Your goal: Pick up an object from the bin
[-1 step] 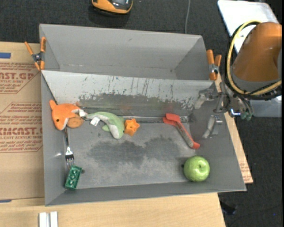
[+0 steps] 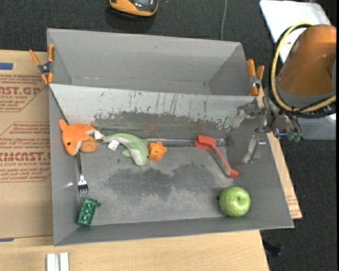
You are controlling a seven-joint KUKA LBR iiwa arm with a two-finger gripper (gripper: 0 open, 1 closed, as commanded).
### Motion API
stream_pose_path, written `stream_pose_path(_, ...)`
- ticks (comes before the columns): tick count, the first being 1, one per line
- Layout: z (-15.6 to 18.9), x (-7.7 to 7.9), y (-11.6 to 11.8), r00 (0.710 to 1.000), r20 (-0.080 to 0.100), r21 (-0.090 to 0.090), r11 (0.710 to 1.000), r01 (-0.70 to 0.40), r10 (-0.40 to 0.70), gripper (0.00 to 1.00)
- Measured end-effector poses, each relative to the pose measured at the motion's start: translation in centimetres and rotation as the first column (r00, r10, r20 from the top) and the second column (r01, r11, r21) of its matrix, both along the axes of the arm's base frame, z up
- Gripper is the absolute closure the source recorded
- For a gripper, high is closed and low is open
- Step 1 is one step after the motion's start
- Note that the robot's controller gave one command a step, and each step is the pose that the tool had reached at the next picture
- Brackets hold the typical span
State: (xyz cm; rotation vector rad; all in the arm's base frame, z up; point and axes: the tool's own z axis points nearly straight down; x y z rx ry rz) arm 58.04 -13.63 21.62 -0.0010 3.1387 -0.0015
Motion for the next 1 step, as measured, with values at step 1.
stream_pose_path(1, -9.26, -3.11, 5.75, 0.998, 0.003, 0.001, 0.998, 0.068, -0.068, 0.00)
